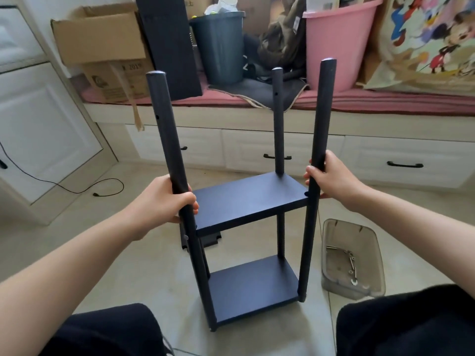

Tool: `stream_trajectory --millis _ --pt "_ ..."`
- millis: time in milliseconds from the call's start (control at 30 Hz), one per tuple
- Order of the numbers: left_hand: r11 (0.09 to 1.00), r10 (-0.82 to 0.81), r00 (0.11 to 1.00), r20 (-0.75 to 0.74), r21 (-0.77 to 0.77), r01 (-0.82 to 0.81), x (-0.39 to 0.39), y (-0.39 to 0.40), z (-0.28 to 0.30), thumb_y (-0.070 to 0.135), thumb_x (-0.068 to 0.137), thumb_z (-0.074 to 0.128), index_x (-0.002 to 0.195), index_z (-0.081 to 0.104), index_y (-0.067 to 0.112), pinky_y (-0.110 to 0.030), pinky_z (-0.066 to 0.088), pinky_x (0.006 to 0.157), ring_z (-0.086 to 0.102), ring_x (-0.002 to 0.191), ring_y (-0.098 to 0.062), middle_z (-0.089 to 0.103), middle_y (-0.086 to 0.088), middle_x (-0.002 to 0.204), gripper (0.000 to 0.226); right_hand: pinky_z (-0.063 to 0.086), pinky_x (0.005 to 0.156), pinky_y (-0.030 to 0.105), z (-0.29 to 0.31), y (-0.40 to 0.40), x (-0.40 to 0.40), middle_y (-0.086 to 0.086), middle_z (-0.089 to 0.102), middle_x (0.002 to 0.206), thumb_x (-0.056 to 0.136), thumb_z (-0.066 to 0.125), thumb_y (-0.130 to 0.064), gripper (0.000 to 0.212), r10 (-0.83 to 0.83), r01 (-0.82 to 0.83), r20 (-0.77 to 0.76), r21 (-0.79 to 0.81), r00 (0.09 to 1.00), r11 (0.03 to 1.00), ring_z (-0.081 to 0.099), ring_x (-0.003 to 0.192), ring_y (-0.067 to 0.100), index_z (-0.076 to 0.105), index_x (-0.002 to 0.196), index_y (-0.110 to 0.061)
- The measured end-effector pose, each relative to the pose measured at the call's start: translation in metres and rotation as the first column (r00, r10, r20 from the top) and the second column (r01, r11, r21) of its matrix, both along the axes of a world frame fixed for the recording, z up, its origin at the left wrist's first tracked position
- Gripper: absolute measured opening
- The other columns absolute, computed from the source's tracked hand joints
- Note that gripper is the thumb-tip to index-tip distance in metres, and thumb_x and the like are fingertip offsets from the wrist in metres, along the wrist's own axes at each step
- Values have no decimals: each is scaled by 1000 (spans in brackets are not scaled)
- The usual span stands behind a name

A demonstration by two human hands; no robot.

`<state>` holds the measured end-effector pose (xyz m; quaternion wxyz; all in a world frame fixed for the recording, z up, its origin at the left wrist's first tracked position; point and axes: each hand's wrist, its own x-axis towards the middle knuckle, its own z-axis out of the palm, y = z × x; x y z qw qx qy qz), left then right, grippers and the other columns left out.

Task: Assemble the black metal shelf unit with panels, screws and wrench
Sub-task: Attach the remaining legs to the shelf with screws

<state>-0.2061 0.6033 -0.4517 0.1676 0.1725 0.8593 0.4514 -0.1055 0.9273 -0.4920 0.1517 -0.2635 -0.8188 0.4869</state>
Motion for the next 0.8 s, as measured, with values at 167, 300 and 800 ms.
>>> stream_trajectory --millis 167,300,800 --pt "1000 -12 996 -86 14 14 -14 13 0 15 97 64 106 54 9 -41 64 71 76 76 -17 74 -12 87 14 60 74 48 5 13 18 10 66 100 101 51 -22 12 -82 82 -24 -3 996 997 68 95 28 43 108 -15" --pt "998 -47 990 -134 23 51 -28 33 -2 19 98 64 108 51 20 -38 64 68 75 78 -15 73 -9 91 17 59 78 51 5 21 35 12 65 100 101 52 -21 15 -96 95 -44 -15 994 995 68 95 29 43 111 -15" --pt "994 -70 976 -208 66 85 -42 111 -20 14 95 68 93 51 27 -56 55 92 68 100 -32 68 -9 103 21 59 74 56 2 43 99 15 64 94 97 59 -21 14 -112 113 -71 4 991 994 67 91 35 48 103 -15"
